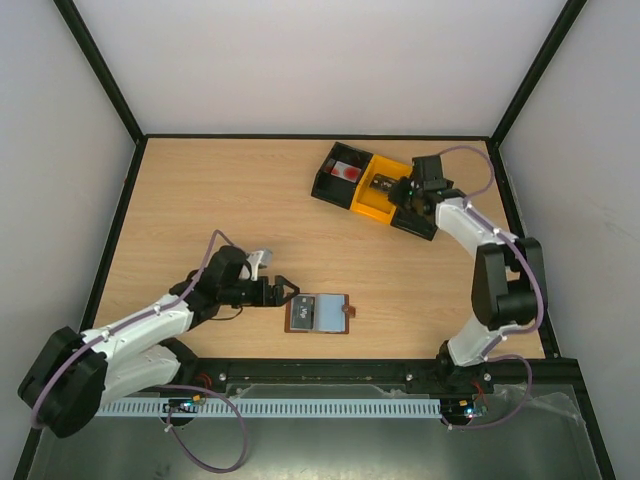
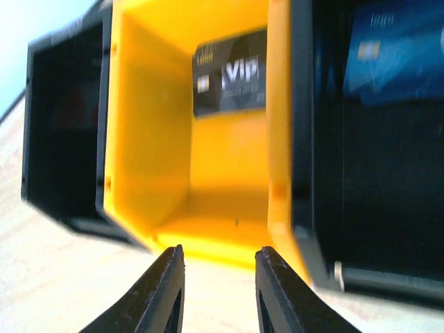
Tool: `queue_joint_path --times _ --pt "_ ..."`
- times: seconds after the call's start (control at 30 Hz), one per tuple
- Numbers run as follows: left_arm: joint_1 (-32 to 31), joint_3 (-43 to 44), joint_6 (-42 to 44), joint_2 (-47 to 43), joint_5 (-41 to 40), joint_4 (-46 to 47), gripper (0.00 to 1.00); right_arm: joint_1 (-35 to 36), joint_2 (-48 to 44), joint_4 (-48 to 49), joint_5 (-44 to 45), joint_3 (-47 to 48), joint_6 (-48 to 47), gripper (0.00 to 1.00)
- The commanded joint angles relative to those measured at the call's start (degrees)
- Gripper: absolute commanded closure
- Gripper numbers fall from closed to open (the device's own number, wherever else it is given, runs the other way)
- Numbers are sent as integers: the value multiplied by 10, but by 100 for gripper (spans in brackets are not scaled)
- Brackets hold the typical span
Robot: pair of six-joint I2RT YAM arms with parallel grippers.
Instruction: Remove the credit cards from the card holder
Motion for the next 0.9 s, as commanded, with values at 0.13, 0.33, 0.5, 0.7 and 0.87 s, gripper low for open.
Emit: queue_joint_path --times 0.13,0.33,0.5,0.7,0.87 --pt "4 -18 -20 39 36 63 6 80 -127 28 -10 -142 15 70" --pt "4 -34 -47 49 45 86 14 143 -202 62 -14 -238 44 70" --pt "2 -47 -65 51 46 105 17 207 -239 90 -12 -301 79 70" --pt "-7 -71 -93 43 50 140 31 281 -277 141 -9 -356 132 70" --pt "-12 -81 -107 27 29 145 40 349 -278 205 -1 -387 179 70"
